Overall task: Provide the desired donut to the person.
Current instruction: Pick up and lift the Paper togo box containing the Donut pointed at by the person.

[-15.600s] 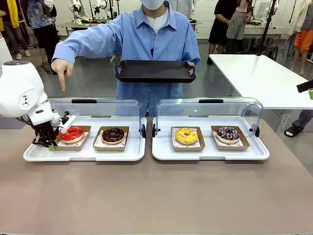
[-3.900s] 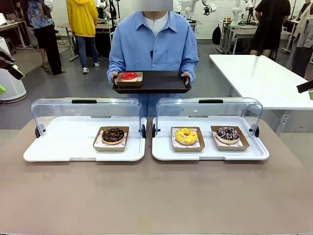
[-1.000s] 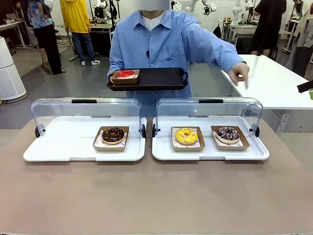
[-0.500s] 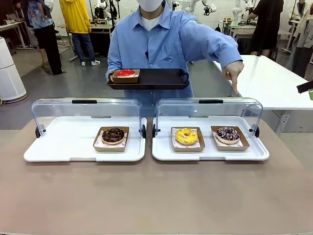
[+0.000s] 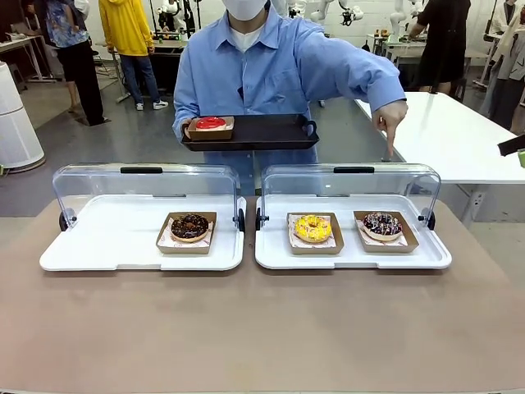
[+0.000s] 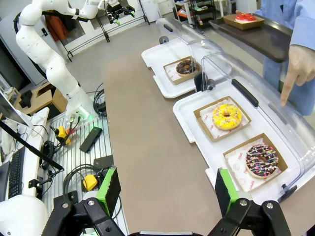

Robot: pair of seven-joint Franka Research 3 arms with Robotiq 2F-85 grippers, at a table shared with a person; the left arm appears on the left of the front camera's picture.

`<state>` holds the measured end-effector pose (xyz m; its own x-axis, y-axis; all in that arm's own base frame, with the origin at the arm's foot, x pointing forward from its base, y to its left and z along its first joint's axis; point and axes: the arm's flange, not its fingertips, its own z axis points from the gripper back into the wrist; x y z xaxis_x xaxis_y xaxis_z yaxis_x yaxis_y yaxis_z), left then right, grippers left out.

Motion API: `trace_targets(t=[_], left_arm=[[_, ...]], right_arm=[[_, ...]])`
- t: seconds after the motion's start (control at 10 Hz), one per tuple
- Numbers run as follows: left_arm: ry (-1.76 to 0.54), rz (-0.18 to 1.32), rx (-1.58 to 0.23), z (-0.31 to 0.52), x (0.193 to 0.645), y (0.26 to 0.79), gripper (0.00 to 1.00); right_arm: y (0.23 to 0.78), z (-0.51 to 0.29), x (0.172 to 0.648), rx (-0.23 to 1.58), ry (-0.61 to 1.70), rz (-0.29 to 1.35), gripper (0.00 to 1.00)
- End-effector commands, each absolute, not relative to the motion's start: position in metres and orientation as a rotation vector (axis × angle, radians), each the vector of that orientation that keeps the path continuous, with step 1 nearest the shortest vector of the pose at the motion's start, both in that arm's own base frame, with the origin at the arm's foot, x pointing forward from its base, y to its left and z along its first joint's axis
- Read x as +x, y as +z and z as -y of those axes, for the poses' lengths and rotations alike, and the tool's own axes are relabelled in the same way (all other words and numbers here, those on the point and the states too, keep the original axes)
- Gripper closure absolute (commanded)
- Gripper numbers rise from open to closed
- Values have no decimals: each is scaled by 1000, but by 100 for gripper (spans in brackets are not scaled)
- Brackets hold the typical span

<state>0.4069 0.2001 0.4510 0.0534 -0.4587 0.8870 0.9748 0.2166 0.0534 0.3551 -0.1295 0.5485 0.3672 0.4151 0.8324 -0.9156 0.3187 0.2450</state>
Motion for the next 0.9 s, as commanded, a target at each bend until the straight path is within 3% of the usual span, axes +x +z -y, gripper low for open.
trace_targets(t=[0.0,0.1,0.3,0.5,0.8], left_arm=[[-1233,955,-697,-201,406,451,0],[-1233,955,-697,-201,406,451,0],[-1233,955,-697,-201,406,451,0],[-1233,955,-697,-201,406,451,0],[-1233,955,-697,-201,406,451,0]], right_arm=[[548,128,355,822,993,745,0],[548,130,355,815,988,740,0],[554,109,372,572,1126,674,0],[548,82,394,436,1236,520,0],[508,41,412,340,1436,374,0]])
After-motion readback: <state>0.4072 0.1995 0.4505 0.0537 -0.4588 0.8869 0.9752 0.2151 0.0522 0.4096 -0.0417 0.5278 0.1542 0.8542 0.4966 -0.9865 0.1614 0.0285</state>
